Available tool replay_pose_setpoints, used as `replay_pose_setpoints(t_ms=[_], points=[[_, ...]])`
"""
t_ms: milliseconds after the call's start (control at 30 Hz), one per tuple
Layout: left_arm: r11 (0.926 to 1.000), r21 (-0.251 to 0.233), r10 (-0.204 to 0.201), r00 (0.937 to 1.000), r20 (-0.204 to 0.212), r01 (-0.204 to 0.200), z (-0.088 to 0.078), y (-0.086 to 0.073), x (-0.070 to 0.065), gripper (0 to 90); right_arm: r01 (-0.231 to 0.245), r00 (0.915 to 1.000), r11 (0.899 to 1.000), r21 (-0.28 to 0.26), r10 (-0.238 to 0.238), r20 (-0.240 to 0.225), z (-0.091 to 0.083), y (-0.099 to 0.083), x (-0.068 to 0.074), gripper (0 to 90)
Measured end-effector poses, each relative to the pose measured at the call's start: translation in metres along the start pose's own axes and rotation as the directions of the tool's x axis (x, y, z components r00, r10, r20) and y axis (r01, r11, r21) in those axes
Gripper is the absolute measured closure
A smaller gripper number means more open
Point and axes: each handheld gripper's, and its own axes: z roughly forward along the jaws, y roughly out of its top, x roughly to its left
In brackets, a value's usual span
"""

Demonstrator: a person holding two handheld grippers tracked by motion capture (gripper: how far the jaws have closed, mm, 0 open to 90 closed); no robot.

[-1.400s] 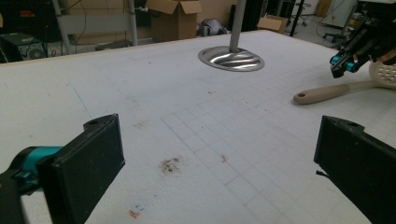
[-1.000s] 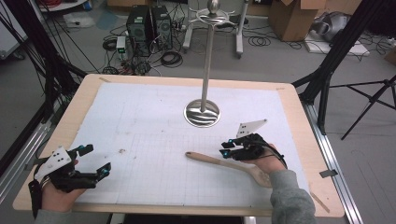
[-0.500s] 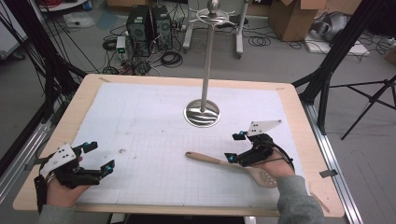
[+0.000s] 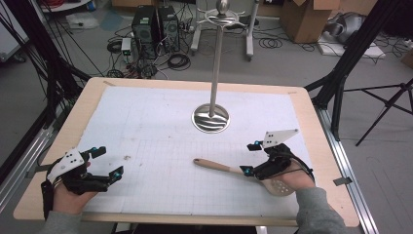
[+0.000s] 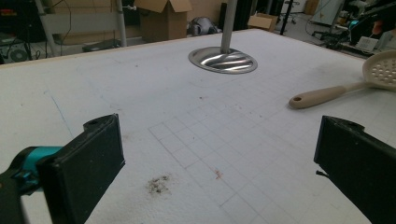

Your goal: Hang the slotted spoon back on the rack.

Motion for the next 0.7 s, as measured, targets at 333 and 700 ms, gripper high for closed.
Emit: replay_pose_setpoints(t_ms=[333, 700], points=[[1.0000, -0.006, 0.002, 0.9999, 0.013, -0.002, -0.0019, -0.0005, -0.0001, 1.8, 0.023, 0.9997, 0.999, 0.048, -0.023, -0.008, 0.0001, -0.0015, -0.0001, 15.7], [1.0000, -0.004, -0.003, 1.0000, 0.008, 0.003, -0.0022, -0.0013, -0.0008, 1.8, 0.041, 0.9992, 0.993, 0.114, -0.040, -0.008, 0.0007, -0.0035, -0.0011, 15.7]])
